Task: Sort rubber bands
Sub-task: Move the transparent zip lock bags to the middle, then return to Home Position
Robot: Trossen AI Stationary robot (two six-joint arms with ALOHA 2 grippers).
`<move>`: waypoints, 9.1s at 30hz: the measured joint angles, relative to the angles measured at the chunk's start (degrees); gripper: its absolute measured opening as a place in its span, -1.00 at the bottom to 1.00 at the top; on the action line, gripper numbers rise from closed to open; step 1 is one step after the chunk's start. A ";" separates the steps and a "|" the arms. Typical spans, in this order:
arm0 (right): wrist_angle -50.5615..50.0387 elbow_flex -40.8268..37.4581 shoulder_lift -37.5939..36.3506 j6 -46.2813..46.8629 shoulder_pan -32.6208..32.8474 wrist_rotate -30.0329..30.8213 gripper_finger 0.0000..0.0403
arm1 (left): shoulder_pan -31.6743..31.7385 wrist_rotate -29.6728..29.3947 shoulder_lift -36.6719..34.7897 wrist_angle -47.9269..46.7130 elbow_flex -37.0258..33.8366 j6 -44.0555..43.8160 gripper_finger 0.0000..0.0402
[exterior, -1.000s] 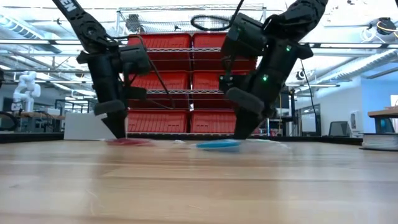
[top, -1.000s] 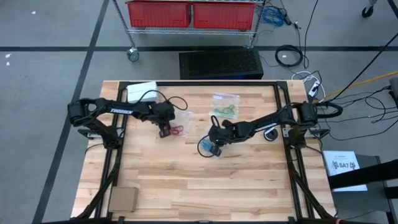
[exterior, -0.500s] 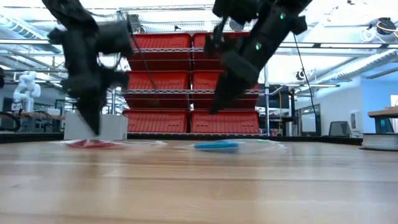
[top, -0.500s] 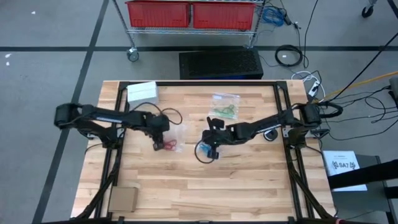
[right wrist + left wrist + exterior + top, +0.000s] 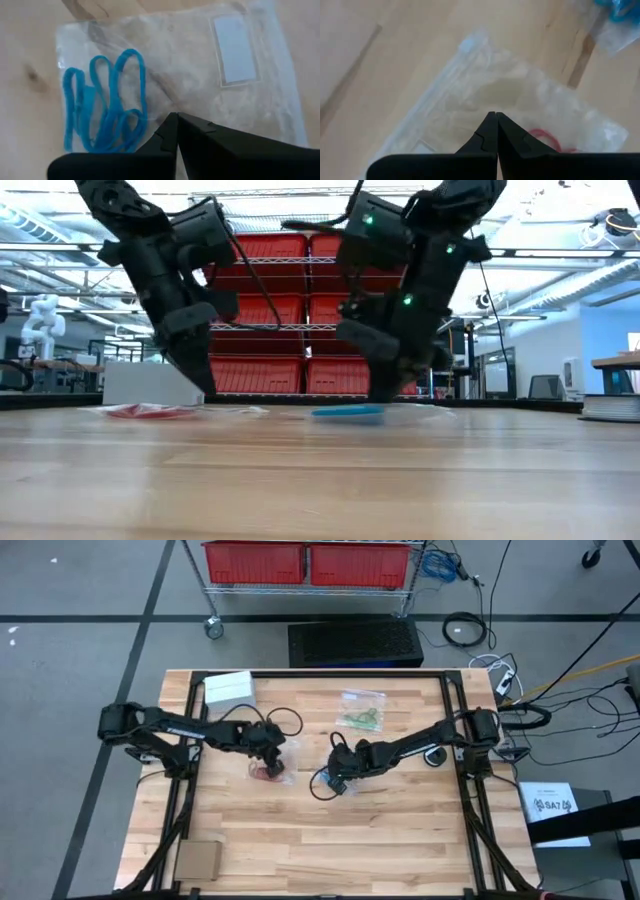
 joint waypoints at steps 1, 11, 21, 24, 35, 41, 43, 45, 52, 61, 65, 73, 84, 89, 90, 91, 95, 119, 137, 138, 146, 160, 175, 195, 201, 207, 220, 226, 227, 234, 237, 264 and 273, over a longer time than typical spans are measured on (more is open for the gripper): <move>0.57 0.00 1.01 -0.52 -0.16 -0.04 -1.00 | 0.00 -0.12 0.67 0.28 0.00 0.22 -1.00; 13.80 0.20 5.01 -21.85 -1.18 -4.64 -1.00 | 0.00 -2.99 -1.60 -3.06 0.09 3.14 -1.00; 11.62 2.76 4.06 -31.04 -0.72 -4.13 -1.00 | 0.42 -3.59 -2.13 3.24 -7.79 -1.56 -1.00; 8.85 3.75 1.44 -31.83 -0.03 -2.79 -1.00 | 0.07 -3.86 -2.34 4.81 -9.79 -5.28 -1.00; -5.38 -1.05 -10.70 -25.08 -3.99 5.60 -1.00 | -6.06 -8.26 -5.65 7.20 -12.19 -13.52 -1.00; 7.71 -12.23 -14.72 -17.43 -12.02 6.05 -1.00 | -7.15 -12.86 -11.20 8.01 -12.11 -13.65 -1.00; 13.81 -15.03 -14.42 -17.19 -15.40 5.79 -1.00 | -7.02 -13.46 -12.39 8.09 -12.11 -12.01 -1.00; 19.47 -16.75 -13.27 -16.20 -18.63 5.36 -1.00 | -7.02 -13.58 -12.73 9.08 -12.06 -9.46 -0.99; 24.85 -17.49 -8.24 -18.57 -24.70 1.45 -1.00 | -6.97 -14.24 -12.73 9.35 -12.06 -8.88 -0.96; 11.98 -17.31 -9.70 -18.11 -19.58 -5.91 -1.00 | -6.97 -14.28 -12.76 8.93 -12.06 -8.57 -0.95; 1.70 -17.46 -12.75 -12.83 -14.86 -6.25 -1.00 | -6.97 -14.28 -12.78 9.09 -12.21 -8.53 -0.95; -7.60 -17.51 -14.70 -5.95 -3.19 -6.16 -1.00 | -6.97 -14.26 -12.78 9.48 -13.61 -8.68 -0.95; -7.00 -17.49 -14.72 1.71 5.37 -7.79 -1.00 | -6.42 -11.79 -14.95 10.49 -13.70 -6.77 -0.95; -7.27 -17.56 -15.40 6.39 6.27 -8.33 -0.99 | -5.13 -9.59 -16.76 11.09 -13.70 -5.97 -0.95; -7.47 -17.58 -15.85 7.35 6.39 -8.62 -0.98 | -4.95 -9.54 -17.15 10.89 -13.70 -5.95 -0.95; -7.50 -17.59 -16.59 8.18 6.57 -8.67 -0.96 | -4.78 -9.54 -17.60 10.95 -13.70 -5.81 -0.95; -7.55 -17.57 -20.23 8.78 6.64 -8.42 -0.88 | -4.06 -9.39 -18.74 10.95 -13.70 -5.44 -0.95; -6.05 -17.55 -33.13 -22.32 2.36 13.57 -0.99 | 7.91 13.43 -25.40 38.86 -13.26 15.72 -0.95; 24.32 -40.49 -68.56 -40.76 -2.80 10.52 -1.00 | 15.07 12.42 -44.70 31.38 -17.61 22.69 -0.95; 25.64 -42.13 -71.29 -40.94 -2.80 10.21 -1.00 | 15.08 12.03 -46.23 31.13 -18.66 22.61 -0.95; 34.72 -52.45 -87.17 -45.85 -2.95 5.64 -1.00 | 14.98 9.76 -50.64 29.80 -26.87 19.82 -0.95; 34.54 -58.71 -105.60 -51.29 -10.35 3.87 -1.00 | 15.09 2.92 -66.78 34.75 -34.04 20.90 -0.95; 37.60 -62.36 -103.21 -43.64 -31.45 -17.85 -1.00 | 17.16 -0.16 -65.76 34.63 -34.53 22.88 -0.95; 26.67 -64.06 -104.71 -48.51 -31.58 -9.08 -1.00 | 17.14 -6.17 -77.31 20.56 -35.55 23.95 -0.95; 26.55 -64.06 -104.67 -46.98 -31.57 -9.15 -1.00 | 17.14 -7.88 -77.23 18.57 -35.56 23.93 -0.95; 26.55 -64.06 -104.67 -46.83 -31.58 -9.17 -1.00 | 17.14 -7.86 -77.17 18.52 -35.56 23.94 -0.95; 26.57 -64.06 -104.67 -46.81 -31.58 -9.17 -1.00 | 17.14 -7.85 -77.17 18.49 -35.58 23.95 -0.95; 26.57 -64.06 -104.67 -46.81 -31.58 -9.17 -1.00 | 17.14 -7.83 -77.17 18.49 -35.58 23.97 -0.95; 26.57 -64.06 -104.67 -46.82 -31.58 -9.17 -1.00 | 17.14 -7.84 -77.17 18.48 -35.58 23.97 -0.95; 26.57 -64.06 -104.67 -46.82 -31.58 -9.17 -1.00 | 17.14 -7.83 -77.17 18.47 -35.58 23.97 -0.95; 26.57 -64.06 -104.67 -46.82 -31.58 -9.17 -1.00 | 17.14 -7.83 -77.17 18.47 -35.60 23.97 -0.95; 26.57 -64.06 -104.67 -46.82 -31.57 -9.17 -1.00 | 17.13 -7.81 -77.17 18.43 -35.60 23.99 -0.95; 26.59 -64.06 -104.67 -46.81 -31.58 -9.17 -1.00 | 17.13 -7.79 -77.17 18.43 -35.62 23.98 -0.95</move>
